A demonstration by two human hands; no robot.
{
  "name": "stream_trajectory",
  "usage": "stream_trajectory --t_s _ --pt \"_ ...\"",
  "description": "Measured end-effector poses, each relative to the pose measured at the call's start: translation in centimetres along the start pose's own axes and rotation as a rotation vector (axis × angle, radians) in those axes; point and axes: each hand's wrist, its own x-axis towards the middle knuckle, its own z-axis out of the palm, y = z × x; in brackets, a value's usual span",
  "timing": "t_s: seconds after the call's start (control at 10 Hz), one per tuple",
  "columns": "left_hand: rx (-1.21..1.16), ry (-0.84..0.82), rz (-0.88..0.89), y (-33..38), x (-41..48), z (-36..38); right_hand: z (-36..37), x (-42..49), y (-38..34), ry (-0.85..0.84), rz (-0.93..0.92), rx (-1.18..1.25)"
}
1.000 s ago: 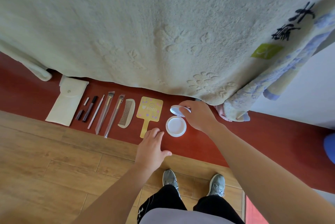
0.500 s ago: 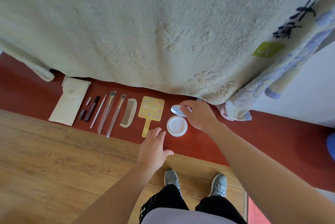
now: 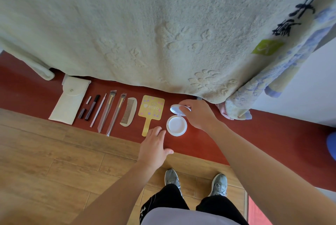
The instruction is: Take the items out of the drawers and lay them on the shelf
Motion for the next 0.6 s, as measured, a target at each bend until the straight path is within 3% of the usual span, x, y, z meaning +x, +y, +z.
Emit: stream_trajectory --t_s 0.6 --pt "-0.025 -0.014 -0.025 0.18 0.05 0.01 -0.5 -0.2 -0.7 0.044 0.091 0.061"
